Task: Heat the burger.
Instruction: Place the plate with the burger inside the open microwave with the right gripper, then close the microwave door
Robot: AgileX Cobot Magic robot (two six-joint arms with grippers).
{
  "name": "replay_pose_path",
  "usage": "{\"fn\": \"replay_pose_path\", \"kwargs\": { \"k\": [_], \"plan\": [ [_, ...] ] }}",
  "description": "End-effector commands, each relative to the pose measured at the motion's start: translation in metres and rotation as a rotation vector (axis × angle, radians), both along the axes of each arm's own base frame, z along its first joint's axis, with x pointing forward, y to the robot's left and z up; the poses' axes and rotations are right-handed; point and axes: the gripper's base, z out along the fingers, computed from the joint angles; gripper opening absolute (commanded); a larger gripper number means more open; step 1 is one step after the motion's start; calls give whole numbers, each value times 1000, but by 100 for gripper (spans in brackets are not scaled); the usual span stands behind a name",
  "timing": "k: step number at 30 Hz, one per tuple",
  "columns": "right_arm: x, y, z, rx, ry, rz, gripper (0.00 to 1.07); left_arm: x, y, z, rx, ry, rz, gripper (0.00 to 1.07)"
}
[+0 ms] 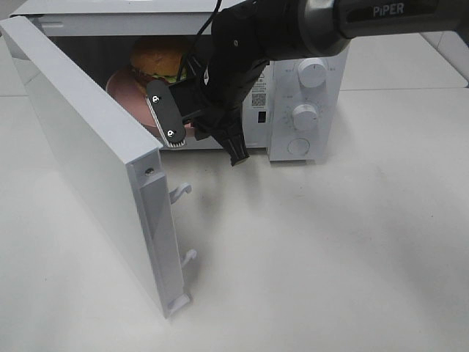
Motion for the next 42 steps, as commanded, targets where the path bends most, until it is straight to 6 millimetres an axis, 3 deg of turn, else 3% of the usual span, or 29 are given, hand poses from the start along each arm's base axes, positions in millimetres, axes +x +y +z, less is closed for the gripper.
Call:
{"fn": "replay_pose_path", "kwargs": {
  "k": [1, 17, 28, 34, 42],
  "plan": [
    [13, 4, 11, 63, -64, -37, 0, -2, 0, 1, -7, -25, 0, 100],
    [37, 17, -1, 75, -47, -89, 0, -2, 0, 1, -7, -25, 0, 100],
    [40, 16, 0, 82, -61, -117, 4, -2, 0, 1, -7, -25, 0, 100],
    [40, 16, 0, 116, -41, -168, 13, -2, 0, 1, -7, -25, 0, 100],
    [39, 14, -1, 119, -20, -220, 36, -2, 0, 1, -7, -25, 0, 100]
  ]
}}
